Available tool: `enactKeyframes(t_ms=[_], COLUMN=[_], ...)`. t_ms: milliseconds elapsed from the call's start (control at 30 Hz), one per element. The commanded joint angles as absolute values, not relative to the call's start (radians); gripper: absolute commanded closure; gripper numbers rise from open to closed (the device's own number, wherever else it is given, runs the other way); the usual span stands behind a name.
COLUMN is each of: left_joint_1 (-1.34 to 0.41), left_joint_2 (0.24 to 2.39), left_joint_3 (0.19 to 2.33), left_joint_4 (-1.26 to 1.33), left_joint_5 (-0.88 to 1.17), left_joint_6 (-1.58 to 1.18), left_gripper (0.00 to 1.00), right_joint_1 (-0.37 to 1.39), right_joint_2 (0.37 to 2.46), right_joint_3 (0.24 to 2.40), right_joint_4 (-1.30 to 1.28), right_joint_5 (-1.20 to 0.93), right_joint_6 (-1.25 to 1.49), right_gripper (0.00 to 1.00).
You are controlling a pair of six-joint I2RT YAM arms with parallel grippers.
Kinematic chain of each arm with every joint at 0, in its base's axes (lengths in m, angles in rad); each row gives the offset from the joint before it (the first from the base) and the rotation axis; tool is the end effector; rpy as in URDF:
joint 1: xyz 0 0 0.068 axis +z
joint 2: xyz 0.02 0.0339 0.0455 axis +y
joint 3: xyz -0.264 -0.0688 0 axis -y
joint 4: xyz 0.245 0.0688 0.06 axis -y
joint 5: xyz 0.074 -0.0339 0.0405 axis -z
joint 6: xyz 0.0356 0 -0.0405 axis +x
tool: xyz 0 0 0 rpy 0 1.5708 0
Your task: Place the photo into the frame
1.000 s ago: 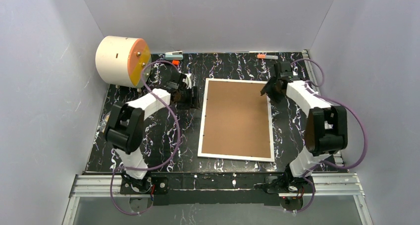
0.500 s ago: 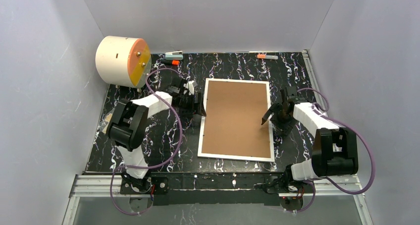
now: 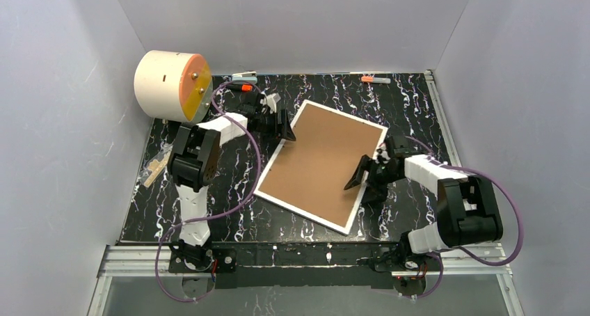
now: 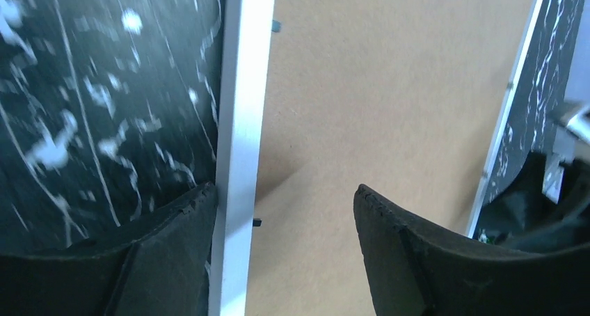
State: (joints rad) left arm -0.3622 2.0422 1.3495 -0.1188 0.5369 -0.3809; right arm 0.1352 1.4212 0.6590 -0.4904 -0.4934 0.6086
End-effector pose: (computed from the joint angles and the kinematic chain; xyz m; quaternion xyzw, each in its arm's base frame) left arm 0.4038 -0.1725 0.1626 0.0899 0.8964 -0.3593 0.2435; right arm 0.2279 0.0480 0.1487 0.1869 0.9399 0.2805 0.0555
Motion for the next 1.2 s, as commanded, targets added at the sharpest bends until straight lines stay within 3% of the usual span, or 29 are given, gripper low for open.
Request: enactKeyframes(t_ms=[0,233,367,567,733,933,1167], left_joint_1=[-0.403,-0.402,-0.389,-0.317,-0.262,-0.231,-0.194], left_joint_2=[2.136,2.185,2.19,2.104,1.978,1.745,1.445], left_joint_3=[1.422,1.466,1.514,1.546,1.52,1.349,1.008], left_joint_4=[-0.128,-0.126,-0.189,-0.248,-0.282,-0.355,-0.369], left_joint_5=[0.674,0.631,0.548,0.47,0.439,0.233,0.163], left_joint_6=[-0.402,-0.385,-0.343,-0.309,-0.302,-0.345,-0.483], left_gripper=[0.32,0.31,0.3,0.25,0.24,0.23,0.24], right_joint_1=[0.308,0.553,0.598,0.594,0.594,0.614,0.696], right_joint_2=[1.467,1.618,1.685,1.549,1.434,1.65,2.021], right_joint_3=[0.674,0.818,0.94,0.968,0.985,1.152,1.454], right_joint_4=[-0.256,-0.125,-0.294,-0.552,-0.513,-0.259,-0.059], right_joint_5=[-0.666,-0.605,-0.566,-0.384,-0.391,-0.604,-0.715], right_joint_6=[0.631,0.681,0.554,0.468,0.471,0.522,0.636], right_gripper=[0.17,0.15,0.13,0.1,0.1,0.28,0.39])
